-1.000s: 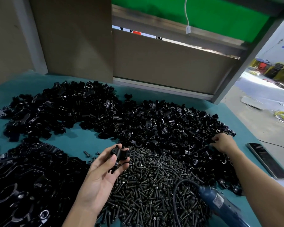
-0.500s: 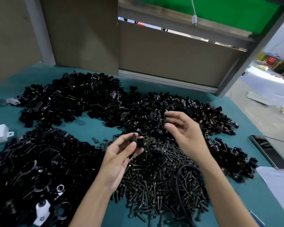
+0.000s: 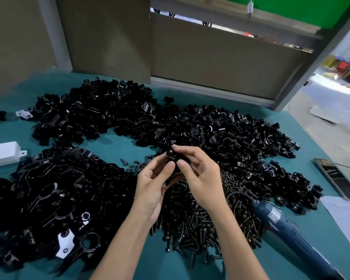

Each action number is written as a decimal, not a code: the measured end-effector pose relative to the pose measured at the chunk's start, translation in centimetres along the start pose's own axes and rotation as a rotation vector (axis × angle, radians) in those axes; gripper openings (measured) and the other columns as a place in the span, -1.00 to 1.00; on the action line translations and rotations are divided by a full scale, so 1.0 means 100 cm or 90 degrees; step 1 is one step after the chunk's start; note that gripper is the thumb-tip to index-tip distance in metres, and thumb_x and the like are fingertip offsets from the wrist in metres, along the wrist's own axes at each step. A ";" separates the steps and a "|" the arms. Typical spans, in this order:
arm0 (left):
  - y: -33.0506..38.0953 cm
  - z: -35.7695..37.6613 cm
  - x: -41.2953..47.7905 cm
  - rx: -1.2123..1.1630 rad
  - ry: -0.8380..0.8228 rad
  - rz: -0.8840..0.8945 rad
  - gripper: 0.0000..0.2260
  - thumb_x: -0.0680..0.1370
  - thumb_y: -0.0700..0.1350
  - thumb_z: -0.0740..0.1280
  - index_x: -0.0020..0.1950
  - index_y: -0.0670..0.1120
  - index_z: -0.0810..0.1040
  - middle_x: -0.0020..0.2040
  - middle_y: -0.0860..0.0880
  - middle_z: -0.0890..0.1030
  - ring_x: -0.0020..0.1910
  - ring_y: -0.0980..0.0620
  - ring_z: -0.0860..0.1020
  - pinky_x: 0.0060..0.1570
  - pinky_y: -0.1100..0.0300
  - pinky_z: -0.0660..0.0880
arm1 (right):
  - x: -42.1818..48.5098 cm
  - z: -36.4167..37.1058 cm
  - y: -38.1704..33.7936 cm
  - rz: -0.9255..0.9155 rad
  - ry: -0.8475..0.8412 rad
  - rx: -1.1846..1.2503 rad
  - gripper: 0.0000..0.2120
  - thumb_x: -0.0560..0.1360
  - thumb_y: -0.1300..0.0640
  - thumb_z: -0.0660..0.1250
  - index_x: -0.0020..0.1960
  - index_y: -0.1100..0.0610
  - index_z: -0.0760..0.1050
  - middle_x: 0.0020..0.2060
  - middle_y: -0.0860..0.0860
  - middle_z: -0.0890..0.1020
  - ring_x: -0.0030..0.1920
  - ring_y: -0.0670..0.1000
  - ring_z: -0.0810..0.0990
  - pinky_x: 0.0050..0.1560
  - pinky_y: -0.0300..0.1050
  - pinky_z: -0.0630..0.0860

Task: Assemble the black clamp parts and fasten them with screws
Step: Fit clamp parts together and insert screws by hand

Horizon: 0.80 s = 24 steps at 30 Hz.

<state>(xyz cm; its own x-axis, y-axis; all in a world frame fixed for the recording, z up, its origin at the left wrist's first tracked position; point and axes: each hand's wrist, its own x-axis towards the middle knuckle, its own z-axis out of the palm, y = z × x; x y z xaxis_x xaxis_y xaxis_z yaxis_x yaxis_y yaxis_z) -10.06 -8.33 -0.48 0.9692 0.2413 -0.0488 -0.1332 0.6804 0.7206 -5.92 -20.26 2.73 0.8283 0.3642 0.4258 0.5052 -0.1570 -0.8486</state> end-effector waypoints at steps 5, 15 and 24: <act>0.001 -0.002 0.001 -0.011 0.032 -0.006 -0.55 0.36 -0.01 0.53 0.22 -0.10 0.64 0.12 -0.09 0.70 0.12 -0.01 0.67 0.00 0.21 0.60 | 0.000 0.001 0.005 0.007 -0.016 0.017 -0.70 0.56 0.33 0.36 0.27 0.15 0.53 0.18 -0.13 0.65 0.27 -0.11 0.58 0.32 -0.11 0.50; 0.006 -0.008 0.008 -0.190 0.069 -0.028 -0.85 0.44 -0.21 0.40 -0.01 -0.20 0.62 0.10 -0.24 0.66 0.12 -0.25 0.62 -0.08 0.09 0.65 | -0.007 -0.050 0.023 0.109 0.191 -0.124 -0.70 0.58 0.40 0.26 0.05 0.02 0.59 -0.03 -0.12 0.67 -0.02 -0.11 0.64 0.02 -0.31 0.56; 0.007 -0.006 0.006 -0.253 0.067 -0.048 -0.65 0.49 -0.21 0.32 0.25 -0.28 0.46 0.15 -0.25 0.67 0.13 -0.14 0.67 -0.01 0.04 0.65 | 0.001 -0.073 0.038 0.225 0.011 -0.379 -0.77 0.58 0.33 0.30 0.02 0.04 0.64 -0.23 -0.11 0.64 -0.30 -0.10 0.58 -0.34 -0.24 0.51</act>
<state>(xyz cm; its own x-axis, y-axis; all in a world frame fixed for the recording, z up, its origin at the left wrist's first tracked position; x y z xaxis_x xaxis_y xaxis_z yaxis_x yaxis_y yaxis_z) -9.66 -7.33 -0.40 0.9557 0.2357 -0.1762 -0.1519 0.9080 0.3905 -2.13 -27.49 1.90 0.9688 0.1843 0.1654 0.2475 -0.7424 -0.6225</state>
